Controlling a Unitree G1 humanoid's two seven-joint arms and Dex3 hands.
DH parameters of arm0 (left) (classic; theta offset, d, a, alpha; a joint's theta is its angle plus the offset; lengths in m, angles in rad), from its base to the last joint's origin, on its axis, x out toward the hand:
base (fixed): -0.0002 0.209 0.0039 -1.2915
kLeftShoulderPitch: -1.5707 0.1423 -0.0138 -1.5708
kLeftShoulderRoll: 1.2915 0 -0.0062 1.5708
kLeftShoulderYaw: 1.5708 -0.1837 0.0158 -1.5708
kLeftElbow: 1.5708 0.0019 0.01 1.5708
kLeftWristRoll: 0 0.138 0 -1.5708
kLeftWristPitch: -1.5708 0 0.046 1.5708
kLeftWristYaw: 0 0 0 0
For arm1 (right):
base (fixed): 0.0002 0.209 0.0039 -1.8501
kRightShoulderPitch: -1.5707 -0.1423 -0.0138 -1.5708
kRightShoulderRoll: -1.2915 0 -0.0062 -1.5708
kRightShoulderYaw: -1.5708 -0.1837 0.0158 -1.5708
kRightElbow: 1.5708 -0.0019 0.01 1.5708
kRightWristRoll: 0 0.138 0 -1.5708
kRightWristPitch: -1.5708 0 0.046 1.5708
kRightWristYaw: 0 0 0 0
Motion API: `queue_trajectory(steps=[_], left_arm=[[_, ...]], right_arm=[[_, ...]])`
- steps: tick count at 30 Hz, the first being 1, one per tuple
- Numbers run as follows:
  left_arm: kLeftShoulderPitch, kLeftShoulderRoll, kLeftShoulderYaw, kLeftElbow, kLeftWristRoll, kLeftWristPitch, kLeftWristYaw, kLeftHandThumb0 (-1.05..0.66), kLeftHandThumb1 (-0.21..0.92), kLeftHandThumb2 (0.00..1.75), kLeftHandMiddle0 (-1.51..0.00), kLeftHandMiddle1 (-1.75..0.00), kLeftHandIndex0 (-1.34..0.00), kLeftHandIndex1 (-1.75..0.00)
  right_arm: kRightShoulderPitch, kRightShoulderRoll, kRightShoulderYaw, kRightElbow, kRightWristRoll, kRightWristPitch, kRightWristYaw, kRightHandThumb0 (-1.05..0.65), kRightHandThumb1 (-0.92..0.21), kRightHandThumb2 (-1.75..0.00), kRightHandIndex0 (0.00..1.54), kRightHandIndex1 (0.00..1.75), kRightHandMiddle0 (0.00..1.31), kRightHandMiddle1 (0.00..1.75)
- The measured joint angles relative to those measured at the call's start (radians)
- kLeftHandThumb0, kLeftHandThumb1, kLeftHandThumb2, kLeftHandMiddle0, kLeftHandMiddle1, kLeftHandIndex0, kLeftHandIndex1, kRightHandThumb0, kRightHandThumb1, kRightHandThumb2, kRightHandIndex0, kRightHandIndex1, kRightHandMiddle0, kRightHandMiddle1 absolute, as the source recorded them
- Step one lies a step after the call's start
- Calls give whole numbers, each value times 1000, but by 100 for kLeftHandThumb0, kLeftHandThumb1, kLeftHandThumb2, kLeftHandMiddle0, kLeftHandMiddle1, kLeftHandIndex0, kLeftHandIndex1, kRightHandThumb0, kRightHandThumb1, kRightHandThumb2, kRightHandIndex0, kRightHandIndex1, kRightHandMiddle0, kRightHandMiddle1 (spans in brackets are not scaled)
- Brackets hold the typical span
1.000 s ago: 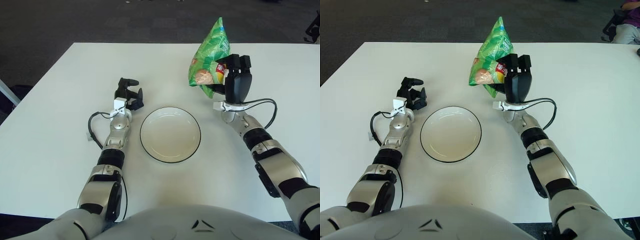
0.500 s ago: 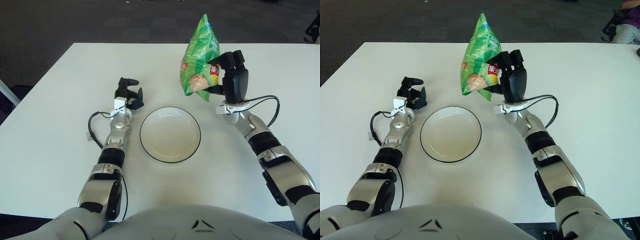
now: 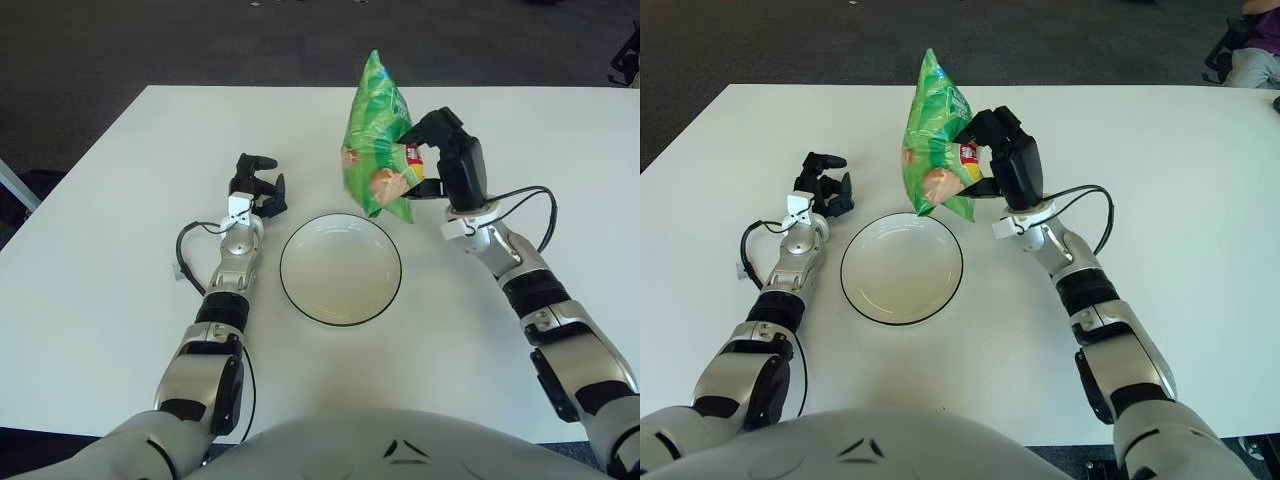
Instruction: Put the snack into the plate.
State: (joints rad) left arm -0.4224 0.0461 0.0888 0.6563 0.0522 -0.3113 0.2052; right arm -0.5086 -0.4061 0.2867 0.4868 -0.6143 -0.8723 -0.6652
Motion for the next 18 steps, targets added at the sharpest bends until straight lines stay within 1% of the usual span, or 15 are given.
queue_trajectory(steps=[4,6,12,18], left_arm=[[-1,1,0,3,0,-1,0,-1,48,106,-53,-171,-40,-156],[-2,1,0,4,0,-2,0,-1,48,106,-53,-171,-40,-156],[-3,1,0,8,0,-5,0,-1,48,106,-53,-171,-40,-156],[-3,2,0,11,0,-10,0,-1,47,106,-53,-171,-40,-155]], right_arm=[[1,-8,-6,-18,35,-52,87,0,-92,-16,83,175,68,175],[4,-9,-10,-37,56,-63,131,0,-92,-17,84,175,68,175],[38,-13,-26,-142,117,-59,275,1,-92,-18,84,175,68,175],[85,-14,-30,-216,132,-59,382,1,-92,-19,84,175,67,175]])
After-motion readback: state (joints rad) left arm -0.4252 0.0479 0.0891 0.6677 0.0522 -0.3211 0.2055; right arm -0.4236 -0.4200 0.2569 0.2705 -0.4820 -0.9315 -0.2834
